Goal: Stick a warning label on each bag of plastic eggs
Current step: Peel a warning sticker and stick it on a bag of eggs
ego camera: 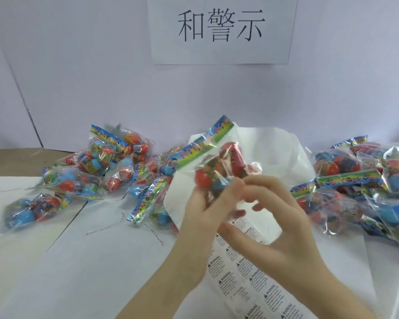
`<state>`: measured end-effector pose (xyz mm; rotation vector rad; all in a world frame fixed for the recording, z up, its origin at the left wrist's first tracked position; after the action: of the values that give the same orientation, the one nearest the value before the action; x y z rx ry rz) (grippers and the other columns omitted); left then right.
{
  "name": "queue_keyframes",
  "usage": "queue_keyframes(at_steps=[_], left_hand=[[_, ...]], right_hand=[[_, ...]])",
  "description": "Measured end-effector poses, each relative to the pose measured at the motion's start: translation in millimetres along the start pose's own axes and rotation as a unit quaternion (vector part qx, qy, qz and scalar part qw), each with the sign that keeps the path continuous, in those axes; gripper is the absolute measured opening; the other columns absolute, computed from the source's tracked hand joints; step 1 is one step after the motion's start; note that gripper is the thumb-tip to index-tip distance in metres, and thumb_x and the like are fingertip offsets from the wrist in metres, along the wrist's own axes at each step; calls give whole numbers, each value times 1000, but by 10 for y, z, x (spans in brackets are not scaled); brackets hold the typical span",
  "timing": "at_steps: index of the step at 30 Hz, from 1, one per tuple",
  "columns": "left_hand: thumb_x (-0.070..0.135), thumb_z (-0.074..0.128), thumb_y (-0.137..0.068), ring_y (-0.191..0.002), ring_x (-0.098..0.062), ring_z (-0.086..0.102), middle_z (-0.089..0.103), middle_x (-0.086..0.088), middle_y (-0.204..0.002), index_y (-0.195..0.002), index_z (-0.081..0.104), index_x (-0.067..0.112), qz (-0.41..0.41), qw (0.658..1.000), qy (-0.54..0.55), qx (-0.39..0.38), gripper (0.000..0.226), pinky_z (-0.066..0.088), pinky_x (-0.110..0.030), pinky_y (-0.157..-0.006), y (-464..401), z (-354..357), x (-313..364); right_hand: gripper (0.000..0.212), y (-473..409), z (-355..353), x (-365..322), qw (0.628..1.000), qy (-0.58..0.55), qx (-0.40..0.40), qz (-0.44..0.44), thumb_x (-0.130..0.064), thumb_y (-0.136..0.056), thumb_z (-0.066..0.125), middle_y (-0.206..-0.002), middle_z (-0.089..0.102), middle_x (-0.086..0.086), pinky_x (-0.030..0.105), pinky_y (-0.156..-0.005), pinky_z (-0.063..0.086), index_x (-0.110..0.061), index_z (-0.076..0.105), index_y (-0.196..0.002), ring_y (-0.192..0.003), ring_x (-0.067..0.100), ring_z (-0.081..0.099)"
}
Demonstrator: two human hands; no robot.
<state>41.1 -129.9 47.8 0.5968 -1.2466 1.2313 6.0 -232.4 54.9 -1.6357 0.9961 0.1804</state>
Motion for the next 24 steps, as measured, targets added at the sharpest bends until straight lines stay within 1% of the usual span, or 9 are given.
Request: queue_keyframes(at_steps=[3,6,8,9,12,15,17,20,24], left_hand=[[22,76,-62,-69,-9,68,74,0,-87,-85,73,19,-40,996,57,61,23,51,-18,-54,-56,-164,51],[18,72,-63,-61,-7,63,71,3,-76,-70,74,26,-52,998,12,37,10,46,-17,-48,-72,-218,88],[22,69,-62,-59,-4,61,70,6,-73,-68,74,29,-58,998,-30,-1,11,44,-16,-48,-54,-188,104],[24,72,-58,-59,-4,60,70,6,-72,-70,74,28,-59,997,-46,-14,13,44,-15,-49,-46,-174,103],[36,76,-50,-60,-5,59,70,3,-74,-79,73,21,-49,995,-87,-5,33,42,-15,-49,-38,-159,79],[27,77,-55,-55,-4,57,69,3,-68,-70,74,20,-41,994,-88,40,17,41,-15,-46,-49,-172,69],[29,73,-58,-54,-6,55,68,2,-67,-65,74,23,-42,995,-76,45,10,40,-16,-45,-44,-162,82],[30,71,-60,-49,-6,52,66,3,-63,-63,73,26,-39,997,-66,32,5,40,-16,-44,-30,-143,104],[31,81,-60,-46,-7,48,66,4,-62,-64,73,28,-44,997,-57,28,10,39,-16,-42,-22,-134,133]], right_hand=[[20,-18,-65,-12,995,-85,42,45,-39,-70,67,-94,65,-10,13,-72,42,-30,69,-88,-87,6,60],[34,-46,-153,112,968,-136,98,189,-46,-60,75,-97,66,-16,12,-68,43,-36,65,-91,-82,1,59],[39,-62,-141,195,939,-205,28,276,-43,-56,76,-92,71,-15,13,-70,44,-29,70,-92,-80,-2,61],[42,-60,-123,204,927,-229,-16,297,-38,-52,81,-90,73,-9,20,-74,46,-23,74,-90,-81,2,63],[40,-64,-100,160,917,-257,-40,302,-43,-56,71,-84,74,7,33,-84,47,-15,77,-83,-82,19,67],[38,-70,-133,154,925,-246,-1,289,-44,-58,68,-82,74,9,45,-91,47,-15,78,-80,-88,34,66],[37,-70,-157,169,923,-248,11,294,-43,-57,67,-81,74,11,51,-94,43,-13,78,-76,-88,35,63],[39,-66,-163,195,909,-274,4,314,-40,-58,69,-84,73,17,52,-93,43,-6,77,-75,-88,34,59],[37,-67,-167,191,899,-292,-1,327,-39,-56,70,-81,73,15,36,-80,45,-7,77,-73,-79,25,60]])
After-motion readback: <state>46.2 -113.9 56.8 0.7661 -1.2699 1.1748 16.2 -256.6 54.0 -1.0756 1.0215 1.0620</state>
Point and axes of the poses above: each hand's wrist, its own y-axis away from the middle knuckle, its own z-axis out of the palm, x = y × z, the point moved 3 cm from there along -y, towards the middle knuckle
